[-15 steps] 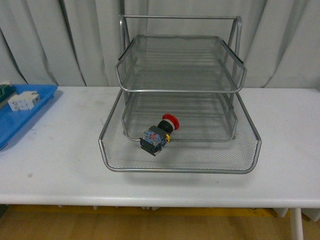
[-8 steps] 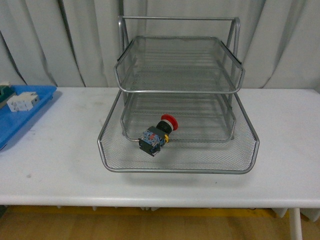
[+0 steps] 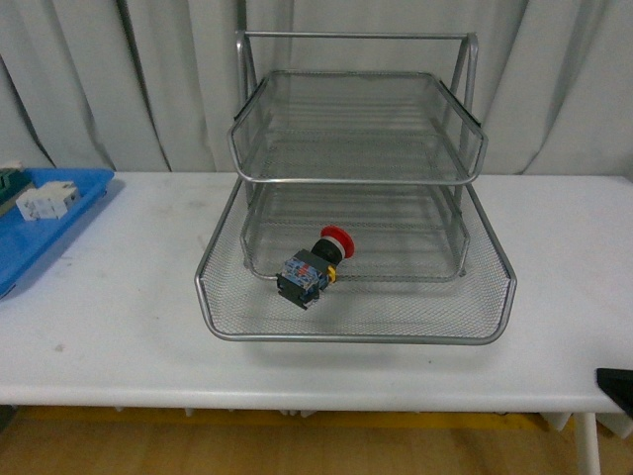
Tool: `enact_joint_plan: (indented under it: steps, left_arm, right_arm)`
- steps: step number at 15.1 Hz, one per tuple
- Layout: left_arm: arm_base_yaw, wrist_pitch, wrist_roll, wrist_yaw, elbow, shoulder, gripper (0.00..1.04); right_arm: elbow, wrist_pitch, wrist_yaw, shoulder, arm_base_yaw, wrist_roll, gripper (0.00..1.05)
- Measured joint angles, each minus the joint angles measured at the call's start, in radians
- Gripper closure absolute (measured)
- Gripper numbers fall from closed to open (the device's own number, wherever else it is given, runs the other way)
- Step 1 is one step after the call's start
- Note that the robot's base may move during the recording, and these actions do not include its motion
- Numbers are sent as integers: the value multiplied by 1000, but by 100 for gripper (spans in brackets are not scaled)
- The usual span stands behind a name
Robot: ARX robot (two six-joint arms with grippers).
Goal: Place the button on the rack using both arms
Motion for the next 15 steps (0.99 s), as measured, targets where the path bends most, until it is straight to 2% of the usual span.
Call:
enact_joint_plan:
  steps: [4, 9, 15]
  left_arm:
    - [0, 0, 0, 0, 0, 0, 7]
    - [0, 0, 0, 0, 0, 0, 7]
    - [0, 0, 0, 0, 0, 0, 7]
  right_arm:
    - [181, 30, 42, 332, 131, 141, 103]
    - [410, 11, 96, 604, 182, 164, 103]
    - [702, -48, 156, 799, 166, 48, 103]
